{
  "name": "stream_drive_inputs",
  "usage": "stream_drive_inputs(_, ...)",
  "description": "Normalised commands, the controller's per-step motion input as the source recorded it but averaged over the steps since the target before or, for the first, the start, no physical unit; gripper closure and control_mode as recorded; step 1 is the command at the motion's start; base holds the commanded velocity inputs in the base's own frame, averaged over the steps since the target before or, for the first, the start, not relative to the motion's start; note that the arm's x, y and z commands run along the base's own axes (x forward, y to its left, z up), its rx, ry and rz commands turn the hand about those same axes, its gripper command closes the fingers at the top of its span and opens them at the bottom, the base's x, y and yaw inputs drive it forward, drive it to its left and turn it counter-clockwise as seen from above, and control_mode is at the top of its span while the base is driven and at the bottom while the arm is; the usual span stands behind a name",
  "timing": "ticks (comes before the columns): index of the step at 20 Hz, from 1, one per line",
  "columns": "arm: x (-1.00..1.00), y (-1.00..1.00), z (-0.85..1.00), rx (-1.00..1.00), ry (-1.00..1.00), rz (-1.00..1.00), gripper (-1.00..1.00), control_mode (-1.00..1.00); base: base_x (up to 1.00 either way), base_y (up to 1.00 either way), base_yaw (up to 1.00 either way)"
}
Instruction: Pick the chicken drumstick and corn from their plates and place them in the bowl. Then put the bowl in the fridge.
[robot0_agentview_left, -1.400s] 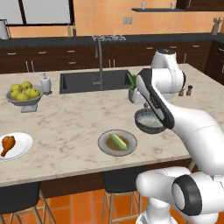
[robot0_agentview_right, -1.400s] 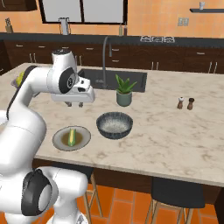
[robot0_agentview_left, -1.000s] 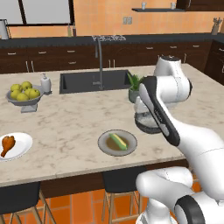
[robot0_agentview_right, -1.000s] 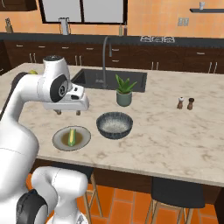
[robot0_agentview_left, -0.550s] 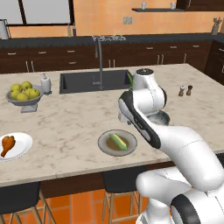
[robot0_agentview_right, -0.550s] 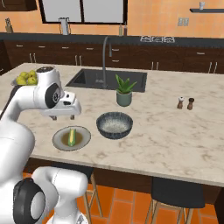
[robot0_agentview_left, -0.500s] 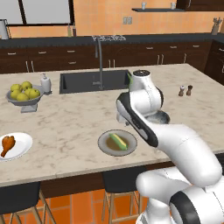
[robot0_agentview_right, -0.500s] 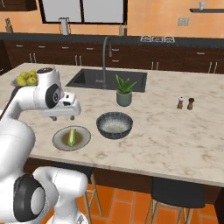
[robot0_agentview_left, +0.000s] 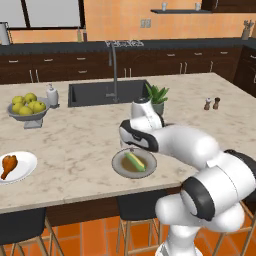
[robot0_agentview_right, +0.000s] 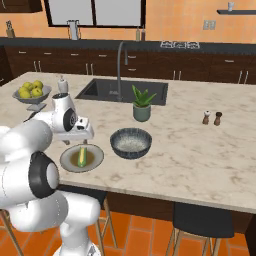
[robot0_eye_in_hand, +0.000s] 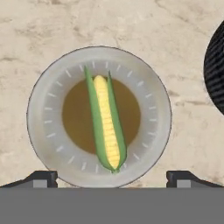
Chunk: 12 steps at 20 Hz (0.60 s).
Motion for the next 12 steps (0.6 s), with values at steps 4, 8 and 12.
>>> stream_drive_inputs(4,0.57,0.14,-0.72,0.00,0.00,0.00,-1.00,-1.00,0.00,0.00,0.00)
stream_drive_inputs(8,0.03,0.00,-0.61,0.00,0.09,0.00,-1.00,-1.00,0.00,0.00,0.00)
stream_drive_inputs(12,0.00,0.00,-0.40,0.00,0.02,-0.01,-1.00,-1.00,0.00,0.00,0.00)
